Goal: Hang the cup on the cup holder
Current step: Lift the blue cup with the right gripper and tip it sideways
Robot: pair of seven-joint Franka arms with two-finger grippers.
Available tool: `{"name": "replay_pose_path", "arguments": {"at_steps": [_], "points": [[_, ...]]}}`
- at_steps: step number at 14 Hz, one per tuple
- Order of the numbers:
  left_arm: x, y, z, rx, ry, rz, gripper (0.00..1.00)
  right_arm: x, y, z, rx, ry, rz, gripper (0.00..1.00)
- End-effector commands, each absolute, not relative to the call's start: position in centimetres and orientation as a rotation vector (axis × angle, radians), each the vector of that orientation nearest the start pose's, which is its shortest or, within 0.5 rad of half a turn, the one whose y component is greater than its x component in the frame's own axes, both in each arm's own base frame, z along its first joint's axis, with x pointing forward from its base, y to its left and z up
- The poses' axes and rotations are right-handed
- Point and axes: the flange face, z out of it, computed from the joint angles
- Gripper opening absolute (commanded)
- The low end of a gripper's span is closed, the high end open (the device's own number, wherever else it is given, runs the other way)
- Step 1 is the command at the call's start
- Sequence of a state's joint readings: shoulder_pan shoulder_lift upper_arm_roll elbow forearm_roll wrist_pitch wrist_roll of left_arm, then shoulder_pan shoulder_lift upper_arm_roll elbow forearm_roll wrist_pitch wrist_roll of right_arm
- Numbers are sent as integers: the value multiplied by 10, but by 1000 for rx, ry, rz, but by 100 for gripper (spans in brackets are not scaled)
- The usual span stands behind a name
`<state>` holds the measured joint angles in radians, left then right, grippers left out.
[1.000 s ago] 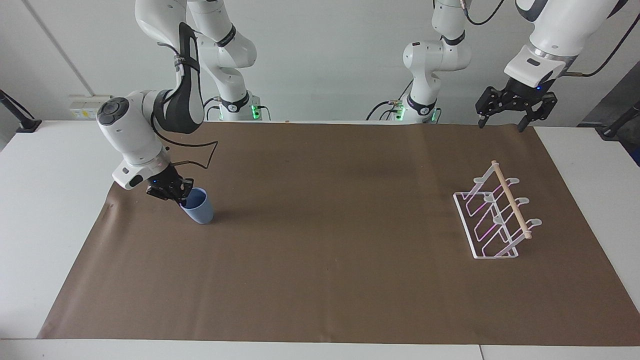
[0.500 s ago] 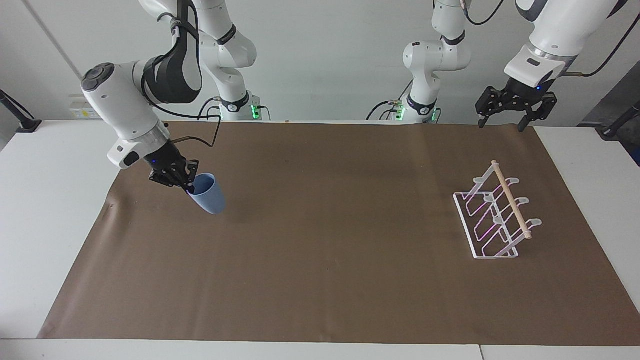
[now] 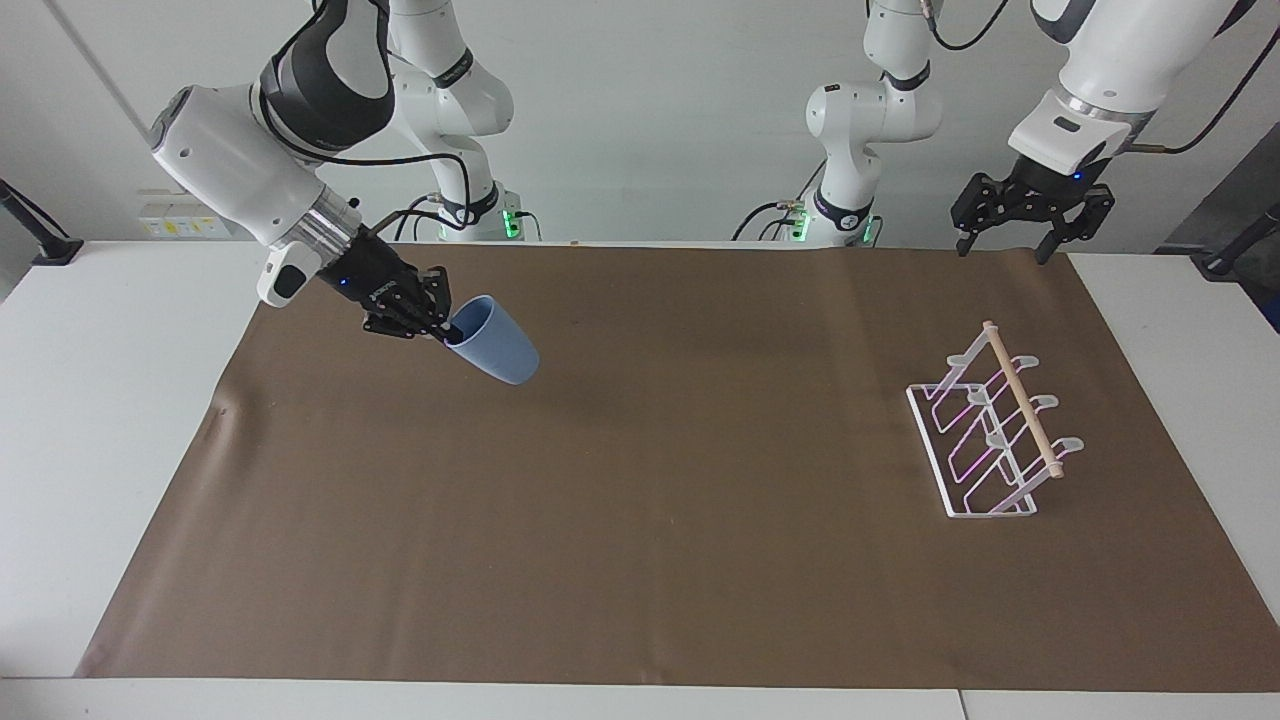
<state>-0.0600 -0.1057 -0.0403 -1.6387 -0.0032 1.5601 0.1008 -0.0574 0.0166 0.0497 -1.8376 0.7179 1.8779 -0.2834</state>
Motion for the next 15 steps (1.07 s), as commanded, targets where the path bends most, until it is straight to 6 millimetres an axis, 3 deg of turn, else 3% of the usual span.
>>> {"name": "replay_pose_path", "arguments": {"at_steps": [1,5,6,11,13,14,15], "points": [[511,-52,649,-3116,311,-33,100,564,62,541,-2294,-60,-106,0],[510,-62,649,-3114,332,-36,100,555,84,545,-2097,33,-4,0],[510,-66,650,-3121,322,-43,100,551,96,538,-2044,44,34,0],[514,-104,649,-3369,-446,3,100,551,136,519,-1883,142,52,0],[521,-117,651,-3386,-882,51,100,553,163,519,-1835,208,48,0],[522,-124,654,-3389,-1046,96,100,551,184,519,-1818,237,49,0],[522,-129,655,-3380,-1176,144,100,551,190,520,-1815,252,35,0]]}}
